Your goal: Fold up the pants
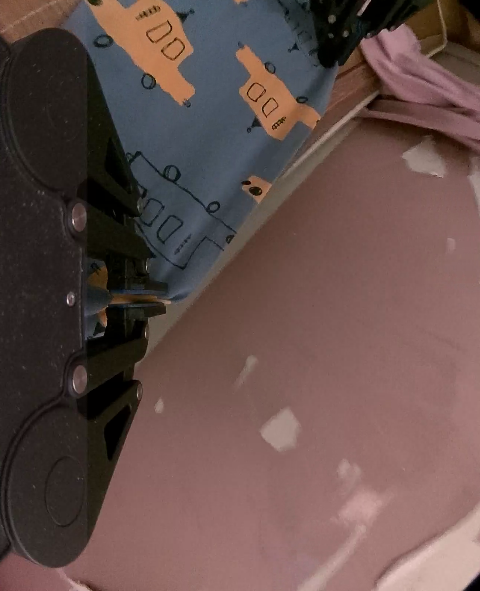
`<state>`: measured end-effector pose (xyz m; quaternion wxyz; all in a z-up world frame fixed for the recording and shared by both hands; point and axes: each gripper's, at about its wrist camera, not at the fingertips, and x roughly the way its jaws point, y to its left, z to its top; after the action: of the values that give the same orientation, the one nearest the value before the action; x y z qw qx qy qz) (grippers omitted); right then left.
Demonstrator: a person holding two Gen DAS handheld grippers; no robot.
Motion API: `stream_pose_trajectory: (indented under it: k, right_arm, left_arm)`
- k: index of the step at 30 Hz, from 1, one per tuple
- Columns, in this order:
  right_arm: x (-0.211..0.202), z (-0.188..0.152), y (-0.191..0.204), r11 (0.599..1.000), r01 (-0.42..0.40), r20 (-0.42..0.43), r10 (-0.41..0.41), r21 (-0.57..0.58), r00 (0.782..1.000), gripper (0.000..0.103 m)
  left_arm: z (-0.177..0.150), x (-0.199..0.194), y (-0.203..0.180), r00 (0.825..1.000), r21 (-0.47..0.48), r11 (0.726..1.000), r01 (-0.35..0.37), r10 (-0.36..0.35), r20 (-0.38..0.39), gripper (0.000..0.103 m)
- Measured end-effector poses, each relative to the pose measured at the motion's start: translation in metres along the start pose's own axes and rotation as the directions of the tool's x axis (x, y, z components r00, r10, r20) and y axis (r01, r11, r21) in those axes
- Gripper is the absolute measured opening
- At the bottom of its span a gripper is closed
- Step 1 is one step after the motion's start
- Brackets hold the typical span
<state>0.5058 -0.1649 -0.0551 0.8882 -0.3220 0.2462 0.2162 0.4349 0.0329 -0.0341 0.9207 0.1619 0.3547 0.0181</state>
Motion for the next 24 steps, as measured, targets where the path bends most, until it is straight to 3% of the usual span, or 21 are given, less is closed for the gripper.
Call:
stream_pose_trajectory:
  k: [2,5,7,8,9,11,14,15,17,19,22,24]
  right_arm:
    - [0.006,-0.001,0.002,1.0,0.016,-0.017,-0.016,-0.02,1.0,0.004]
    - [0.01,-0.001,0.003,0.998,0.048,-0.025,-0.049,-0.04,0.998,0.008]
    - [0.01,-0.001,0.005,0.995,0.081,-0.017,-0.082,-0.058,0.997,0.025]
    - [0.006,-0.001,0.004,0.994,0.093,-0.002,-0.093,-0.063,0.996,0.037]
    - [0.0,-0.001,0.005,0.995,0.084,0.014,-0.083,-0.062,0.996,0.053]
    - [-0.017,-0.001,0.003,0.998,0.028,0.065,-0.024,-0.058,0.998,0.071]
    - [-0.039,0.008,-0.002,0.983,-0.174,0.163,0.182,-0.066,0.97,0.085]
    - [-0.041,0.015,-0.004,0.966,-0.249,0.183,0.258,-0.07,0.949,0.092]
    - [-0.04,0.03,0.002,0.926,-0.372,0.192,0.378,-0.069,0.906,0.097]
    - [-0.029,0.048,0.012,0.904,-0.425,0.187,0.425,-0.043,0.886,0.097]
    - [-0.014,0.062,0.024,0.903,-0.43,0.163,0.427,-0.018,0.889,0.096]
    - [-0.013,0.061,0.026,0.91,-0.413,0.145,0.413,-0.031,0.899,0.092]
  left_arm:
    - [-0.004,0.004,0.008,1.0,0.005,1.0,-0.004,0.003,0.021,0.028]
    - [-0.013,-0.002,0.03,0.999,-0.066,0.998,0.002,0.001,0.054,0.059]
    - [-0.02,-0.012,0.051,0.997,-0.117,0.993,0.017,-0.008,0.081,0.064]
    - [-0.026,-0.02,0.062,0.995,-0.128,0.991,0.035,-0.022,0.102,0.071]
    - [-0.033,-0.029,0.074,0.992,-0.13,0.99,0.051,-0.034,0.124,0.075]
    - [-0.048,-0.046,0.097,0.986,-0.114,0.99,0.086,-0.068,0.155,0.088]
    - [-0.063,-0.056,0.129,0.982,-0.048,0.987,0.154,-0.148,0.115,0.088]
    - [-0.066,-0.059,0.134,0.983,-0.042,0.985,0.167,-0.163,0.087,0.088]
    - [-0.072,-0.053,0.149,0.98,-0.074,0.978,0.197,-0.195,0.03,0.081]
    - [-0.077,-0.043,0.161,0.972,-0.143,0.963,0.226,-0.232,-0.025,0.073]
    - [-0.083,-0.031,0.174,0.96,-0.22,0.941,0.256,-0.275,-0.059,0.053]
    - [-0.085,-0.029,0.173,0.958,-0.201,0.944,0.26,-0.279,-0.071,0.049]
